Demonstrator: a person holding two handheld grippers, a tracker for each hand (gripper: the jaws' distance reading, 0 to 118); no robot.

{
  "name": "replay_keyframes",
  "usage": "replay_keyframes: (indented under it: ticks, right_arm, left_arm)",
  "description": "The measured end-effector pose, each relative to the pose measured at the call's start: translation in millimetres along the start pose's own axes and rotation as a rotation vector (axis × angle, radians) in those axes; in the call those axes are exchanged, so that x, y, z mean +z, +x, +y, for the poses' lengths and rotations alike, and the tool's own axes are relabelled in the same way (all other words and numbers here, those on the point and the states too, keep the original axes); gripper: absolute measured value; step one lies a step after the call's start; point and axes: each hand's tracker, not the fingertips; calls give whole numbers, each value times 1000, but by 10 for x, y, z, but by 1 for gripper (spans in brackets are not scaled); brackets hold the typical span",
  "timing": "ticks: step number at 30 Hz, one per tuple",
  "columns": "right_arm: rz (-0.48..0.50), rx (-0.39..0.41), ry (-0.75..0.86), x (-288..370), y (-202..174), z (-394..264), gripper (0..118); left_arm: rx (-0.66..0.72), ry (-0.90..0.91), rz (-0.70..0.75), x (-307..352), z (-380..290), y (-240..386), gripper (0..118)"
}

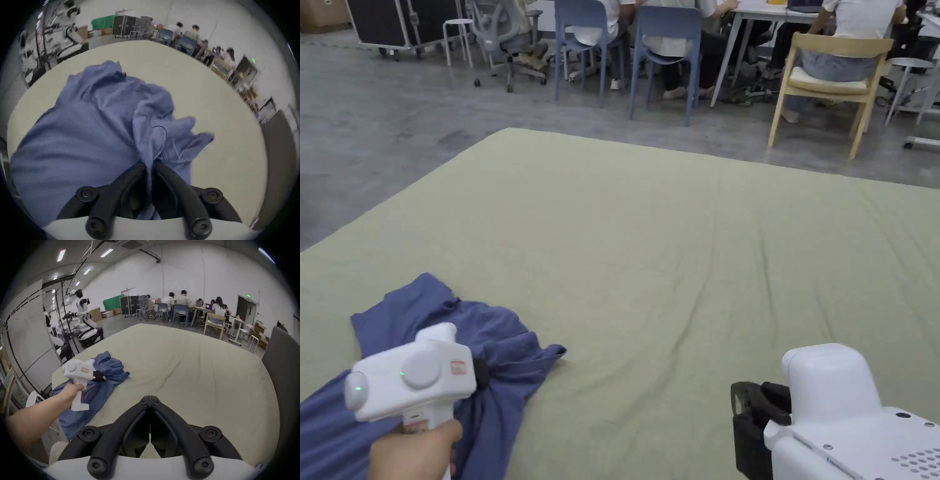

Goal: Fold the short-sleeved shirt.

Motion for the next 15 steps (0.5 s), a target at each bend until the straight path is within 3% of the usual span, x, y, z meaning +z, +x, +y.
replay_keyframes:
  ticks: [3, 5, 7, 11, 15]
  right_arm:
    - [-64, -43, 42, 262, 231, 63, 2]
    - [-122, -63, 74, 494, 433, 118, 2]
    - [-208, -64, 111, 778, 643, 140, 2]
    - [-359, -102, 188, 1554, 1125, 122, 2]
    - [-519, -117, 253, 2398, 1516, -17, 2]
  left_arm:
    - [-25, 100, -4, 454, 198, 313, 1]
    - [-148, 109, -11, 741, 303, 676, 1]
    - [-199, 139, -107, 1052, 341, 1049, 1]
    - [-337, 178, -268, 1522, 276, 2176, 1]
    - [-506, 148, -407, 1826, -263, 3560, 1]
